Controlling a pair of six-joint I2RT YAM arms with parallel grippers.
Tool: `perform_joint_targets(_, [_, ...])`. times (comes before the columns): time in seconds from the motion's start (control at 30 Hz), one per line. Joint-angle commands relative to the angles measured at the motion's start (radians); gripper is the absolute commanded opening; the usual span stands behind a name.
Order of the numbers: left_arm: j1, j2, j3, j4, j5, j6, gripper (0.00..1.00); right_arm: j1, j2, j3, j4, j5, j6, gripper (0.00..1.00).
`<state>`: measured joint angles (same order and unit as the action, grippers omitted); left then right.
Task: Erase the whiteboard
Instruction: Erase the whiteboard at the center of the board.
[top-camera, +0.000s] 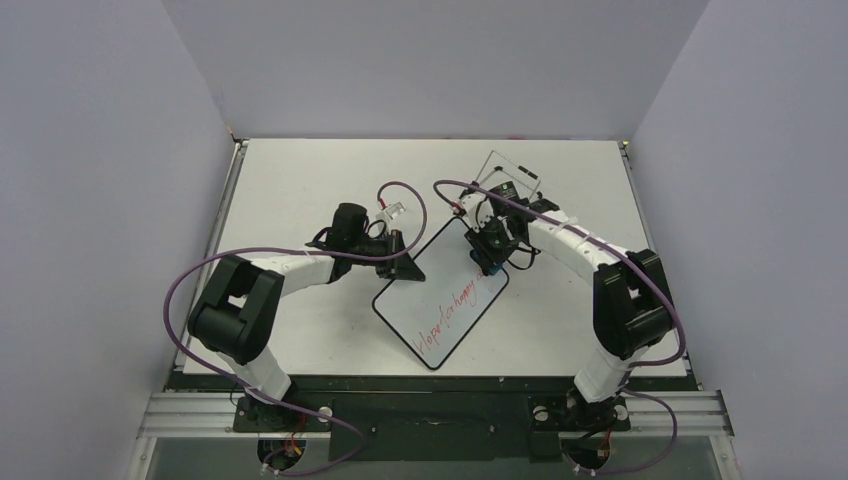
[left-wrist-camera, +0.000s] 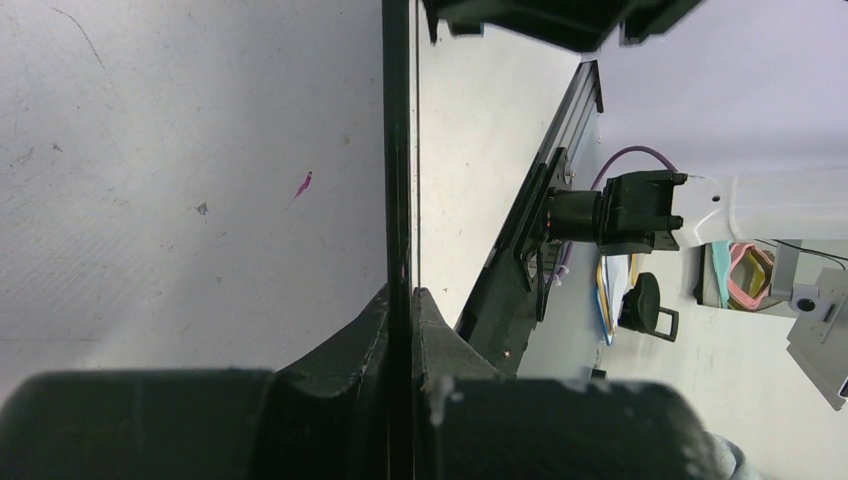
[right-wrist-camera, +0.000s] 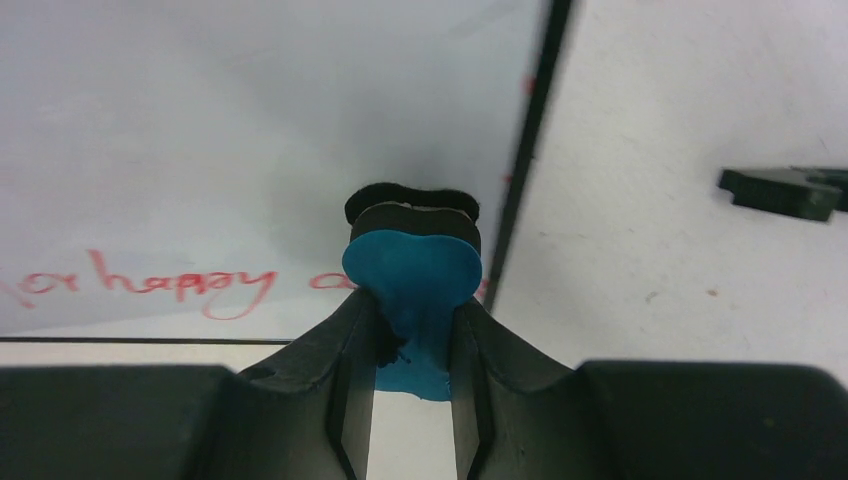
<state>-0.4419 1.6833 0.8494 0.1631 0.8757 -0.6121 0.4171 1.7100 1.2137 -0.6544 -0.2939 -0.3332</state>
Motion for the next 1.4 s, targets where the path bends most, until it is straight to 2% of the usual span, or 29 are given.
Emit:
perform_joint_targets(0.0, [-0.005,-0.035,0.045,0.073,0.033,0.026,0.00,0.072,-0.061,0.005,-0.010,-0.111,-0.047,0.00])
perform_joint_targets(0.1, [-0.005,-0.034,0.046,0.074,0.035,0.025,0.00,0.095,-0.058,0.022,0.012,-0.071,-0.023,0.00])
perform_joint_targets(0.17, [-0.005,-0.037,0.045,0.074,0.036,0.025,0.00,0.080,-0.039,0.047,0.050,0.014,0.036,0.00])
perform_joint_targets(0.33, [-0.006,-0.040,0.036,0.079,0.036,0.023,0.00,-0.027,0.032,0.103,0.091,0.097,0.120,0.00])
perform_joint_targets(0.63, [-0.004,-0.034,0.048,0.084,0.044,0.020,0.00,-0.050,-0.006,0.011,0.044,0.039,0.027,0.00])
perform_joint_targets(0.83, [-0.003,-0.030,0.051,0.079,0.045,0.022,0.00,-0.032,-0.071,0.035,0.061,0.004,0.062,0.00])
perform_joint_targets(1.27, [-0.004,-0.031,0.048,0.081,0.041,0.022,0.00,0.008,0.089,0.185,0.032,0.089,0.126,0.00])
perform_joint_targets(1.37, [-0.004,-0.033,0.045,0.086,0.043,0.022,0.00,0.007,0.093,0.166,0.009,0.103,0.103,0.00])
